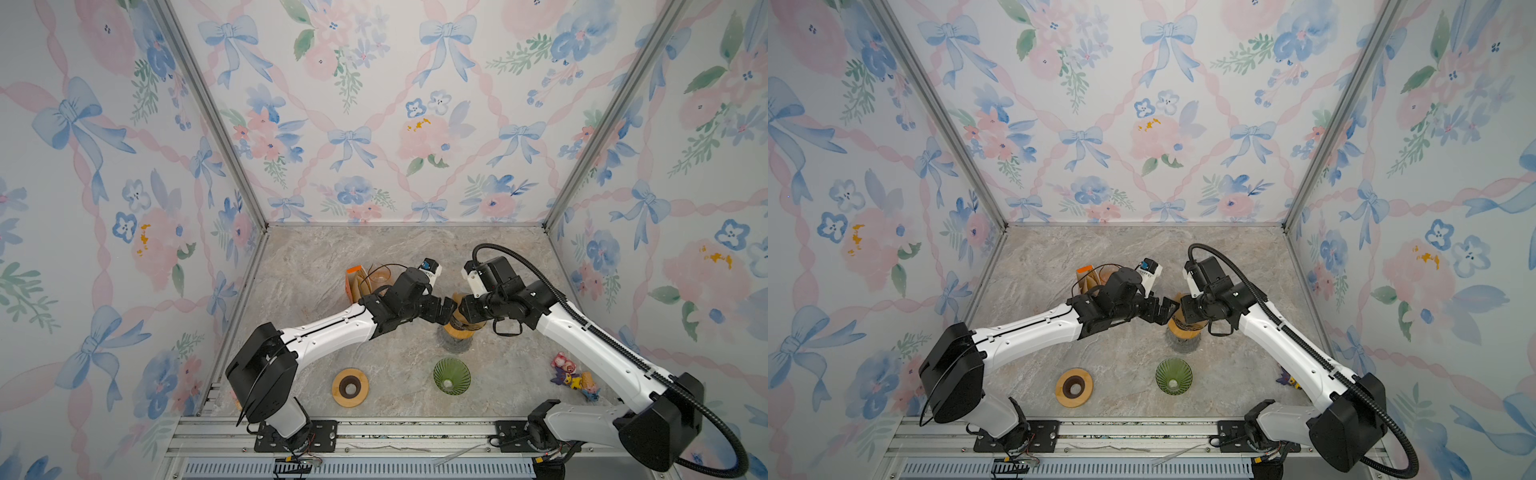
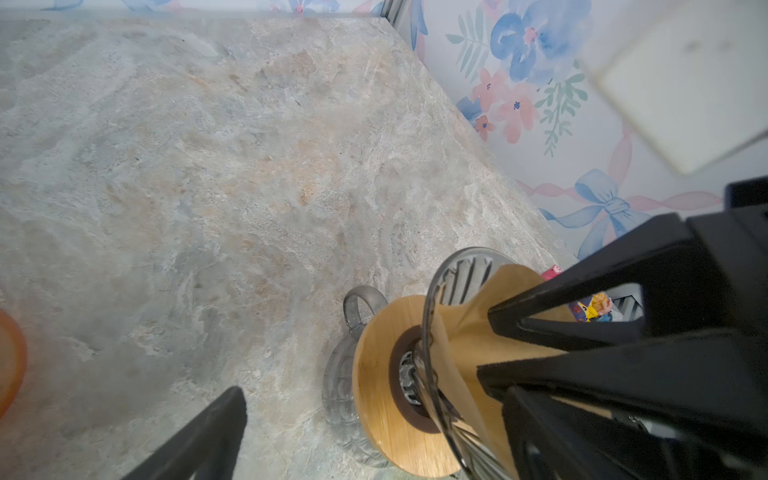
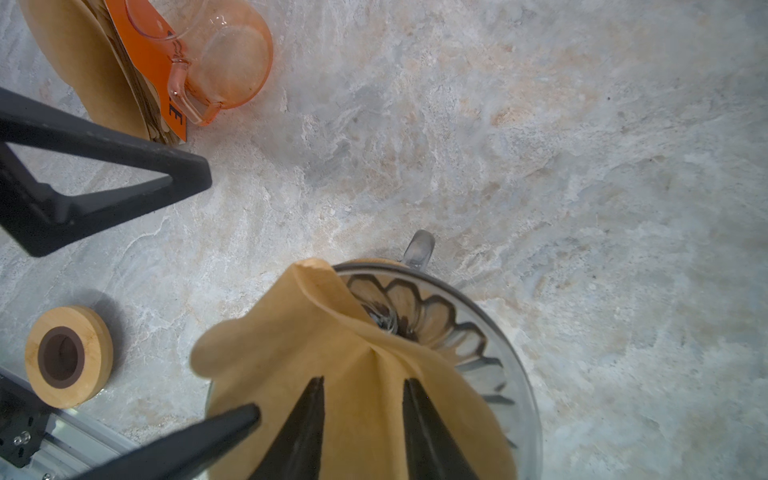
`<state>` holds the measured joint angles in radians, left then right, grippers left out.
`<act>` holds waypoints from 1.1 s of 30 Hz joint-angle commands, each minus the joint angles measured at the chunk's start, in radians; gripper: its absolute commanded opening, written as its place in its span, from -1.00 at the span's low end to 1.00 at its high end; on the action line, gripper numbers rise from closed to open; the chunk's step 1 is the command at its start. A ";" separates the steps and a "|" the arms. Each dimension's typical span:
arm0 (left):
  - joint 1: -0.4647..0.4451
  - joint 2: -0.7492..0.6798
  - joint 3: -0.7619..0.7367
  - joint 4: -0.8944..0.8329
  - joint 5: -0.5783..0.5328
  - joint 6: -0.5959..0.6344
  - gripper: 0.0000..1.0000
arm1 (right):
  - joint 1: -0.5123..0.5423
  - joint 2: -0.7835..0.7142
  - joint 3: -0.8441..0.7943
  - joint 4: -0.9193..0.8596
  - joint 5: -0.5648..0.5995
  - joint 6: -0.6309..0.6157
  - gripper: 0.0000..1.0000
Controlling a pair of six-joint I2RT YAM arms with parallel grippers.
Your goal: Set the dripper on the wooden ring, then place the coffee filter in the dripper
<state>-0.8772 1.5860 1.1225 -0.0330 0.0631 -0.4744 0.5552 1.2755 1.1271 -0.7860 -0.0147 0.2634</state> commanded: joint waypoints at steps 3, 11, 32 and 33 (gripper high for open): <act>0.002 0.012 0.020 -0.015 -0.015 0.005 0.96 | -0.008 0.009 -0.040 0.025 -0.011 0.017 -0.30; 0.013 0.022 0.013 -0.016 -0.012 -0.006 0.96 | -0.009 0.027 -0.056 0.043 -0.005 0.024 -0.30; 0.017 0.005 0.006 -0.013 -0.026 -0.018 0.97 | -0.013 -0.031 -0.021 0.017 0.010 0.028 -0.23; 0.017 0.004 0.005 -0.013 -0.025 -0.018 0.96 | -0.012 -0.028 -0.028 0.020 0.006 0.030 -0.23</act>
<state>-0.8684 1.5986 1.1225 -0.0334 0.0551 -0.4767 0.5503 1.2526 1.0931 -0.7475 -0.0174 0.2844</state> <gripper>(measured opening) 0.982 0.385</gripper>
